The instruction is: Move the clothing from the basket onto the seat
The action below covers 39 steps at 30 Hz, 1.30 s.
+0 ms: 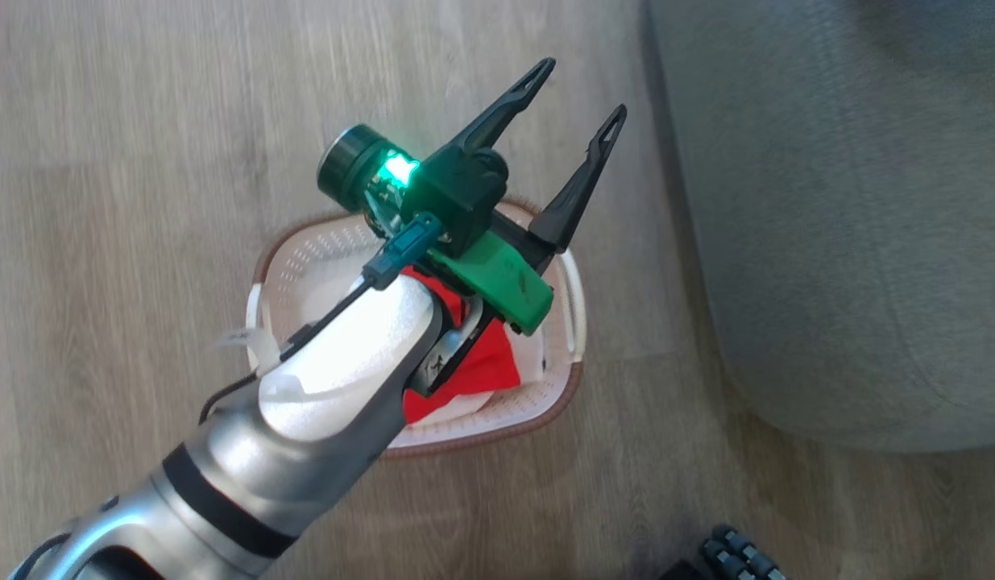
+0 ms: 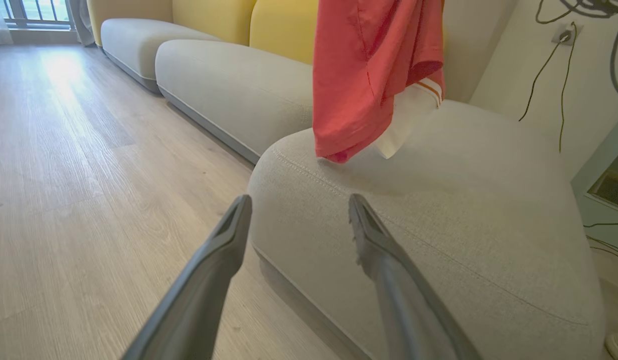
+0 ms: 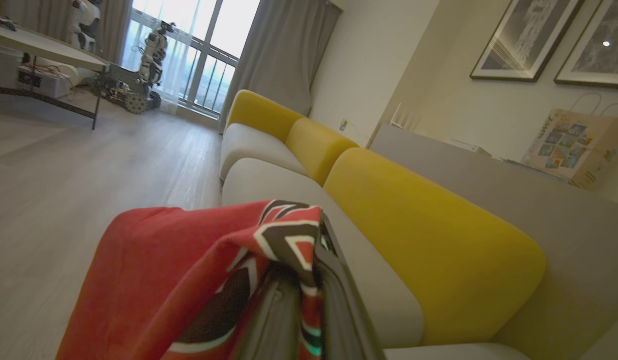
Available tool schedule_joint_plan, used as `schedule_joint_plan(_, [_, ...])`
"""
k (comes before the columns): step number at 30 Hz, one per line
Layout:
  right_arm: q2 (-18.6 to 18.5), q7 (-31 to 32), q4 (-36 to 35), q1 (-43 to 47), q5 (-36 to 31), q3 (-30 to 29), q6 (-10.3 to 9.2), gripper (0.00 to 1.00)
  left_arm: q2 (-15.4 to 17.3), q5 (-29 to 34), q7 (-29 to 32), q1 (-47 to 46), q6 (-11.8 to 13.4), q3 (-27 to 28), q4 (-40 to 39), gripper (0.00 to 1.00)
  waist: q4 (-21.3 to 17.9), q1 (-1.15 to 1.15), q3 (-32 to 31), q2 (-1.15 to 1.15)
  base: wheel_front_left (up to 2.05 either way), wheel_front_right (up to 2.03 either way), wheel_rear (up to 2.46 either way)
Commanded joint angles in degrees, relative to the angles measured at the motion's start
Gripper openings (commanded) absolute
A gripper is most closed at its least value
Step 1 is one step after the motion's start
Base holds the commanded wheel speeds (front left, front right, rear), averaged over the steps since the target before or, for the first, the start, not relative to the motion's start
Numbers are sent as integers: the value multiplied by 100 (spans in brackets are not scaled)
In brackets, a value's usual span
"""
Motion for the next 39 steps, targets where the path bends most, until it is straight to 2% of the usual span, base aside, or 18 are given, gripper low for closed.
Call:
schedule_joint_plan(1, [-183,-29,-76,-212,-171,-317,-2,0,101,67,54,-225,47,128,-283,100,214,-2,305,0,0,0,0])
schedule_joint_plan(6, [-199,-57,142,1,-630,-1072,-2,0,160,112,133,-265,89,91,-455,100,299,-2,521,0,0,0,0])
schedule_joint_plan(15, [243,-69,349,837,-1283,-1923,-2,0,267,114,224,-239,108,27,-550,100,326,-2,689,0,0,0,0])
schedule_joint_plan(16, [292,-69,369,913,-1343,-1980,-2,16,277,114,232,-235,113,21,-555,100,317,-2,695,0,0,0,0])
schedule_joint_plan(17, [344,-69,418,977,-1390,-2042,-2,42,286,115,239,-230,120,15,-558,100,307,-2,696,0,0,0,0])
schedule_joint_plan(18, [398,-70,452,1017,-1414,-2107,-2,83,293,114,246,-225,129,11,-559,100,292,-2,695,0,0,0,0])
schedule_joint_plan(19, [442,-70,478,1055,-1449,-2148,-2,100,301,111,252,-221,135,9,-559,100,275,-2,691,0,0,0,0])
schedule_joint_plan(25, [631,-70,524,1246,-1435,-2076,-2,100,348,40,236,-181,131,34,-502,100,185,-2,583,0,0,0,0])
schedule_joint_plan(33, [885,-71,45,2270,-614,-1336,-2,100,455,-217,54,98,197,242,-350,100,30,-2,86,0,0,0,0])
schedule_joint_plan(39, [878,-71,-466,2884,108,-681,-2,100,558,-478,-111,500,266,504,-231,100,4,-2,-425,0,0,0,0])
